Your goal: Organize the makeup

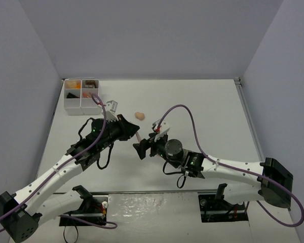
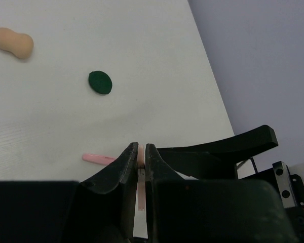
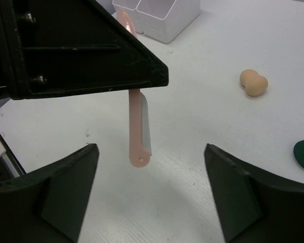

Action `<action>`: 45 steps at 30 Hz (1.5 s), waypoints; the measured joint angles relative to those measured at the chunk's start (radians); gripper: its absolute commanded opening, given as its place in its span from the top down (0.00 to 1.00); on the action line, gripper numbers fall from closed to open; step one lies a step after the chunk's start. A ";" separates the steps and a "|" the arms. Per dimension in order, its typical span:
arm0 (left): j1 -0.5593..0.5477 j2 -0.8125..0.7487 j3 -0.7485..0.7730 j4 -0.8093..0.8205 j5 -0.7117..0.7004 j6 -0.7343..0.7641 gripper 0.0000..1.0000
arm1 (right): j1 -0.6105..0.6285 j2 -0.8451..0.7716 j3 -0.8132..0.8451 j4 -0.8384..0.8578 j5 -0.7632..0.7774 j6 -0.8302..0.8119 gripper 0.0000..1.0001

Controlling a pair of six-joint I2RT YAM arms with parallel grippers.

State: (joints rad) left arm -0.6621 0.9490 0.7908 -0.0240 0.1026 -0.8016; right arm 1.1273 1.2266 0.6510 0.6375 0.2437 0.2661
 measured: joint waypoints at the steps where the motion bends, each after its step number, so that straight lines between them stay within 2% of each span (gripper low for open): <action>1: 0.000 -0.004 0.000 -0.007 -0.014 0.004 1.00 | 0.000 0.000 0.000 -0.004 0.009 -0.002 0.02; 6: 0.025 -0.017 0.005 -0.095 -0.134 0.058 1.00 | -0.016 -0.003 0.000 -0.066 0.056 -0.021 0.00; 8: 0.096 -0.005 0.020 -0.130 -0.159 0.090 1.00 | -0.047 -0.014 0.000 -0.108 0.068 -0.036 0.00; 12: 0.294 0.058 0.063 -0.122 -0.187 0.153 1.00 | -0.184 -0.071 -0.024 -0.154 0.065 -0.061 0.00; 17: 0.501 0.192 0.088 0.000 -0.208 0.249 1.00 | -0.332 -0.175 -0.086 -0.182 0.057 -0.084 0.00; 28: 0.832 0.660 0.212 0.369 -0.140 0.304 1.00 | -0.389 -0.224 -0.184 -0.177 0.019 -0.076 0.00; 33: 0.916 0.790 0.305 0.466 -0.114 0.304 1.00 | -0.401 -0.210 -0.184 -0.169 -0.003 -0.073 0.00; 40: 0.941 0.857 0.378 0.538 -0.095 0.336 1.00 | -0.406 -0.162 -0.184 -0.170 -0.033 -0.072 0.00; 42: 0.941 0.880 0.381 0.560 -0.095 0.348 0.91 | -0.408 -0.158 -0.184 -0.170 -0.036 -0.072 0.00; 45: 0.942 0.926 0.380 0.574 -0.094 0.356 0.71 | -0.409 -0.144 -0.184 -0.170 -0.039 -0.072 0.00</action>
State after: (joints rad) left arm 0.2797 1.8751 1.1711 0.5502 0.0082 -0.4460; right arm 0.7185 1.0828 0.4674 0.4676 0.2047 0.1940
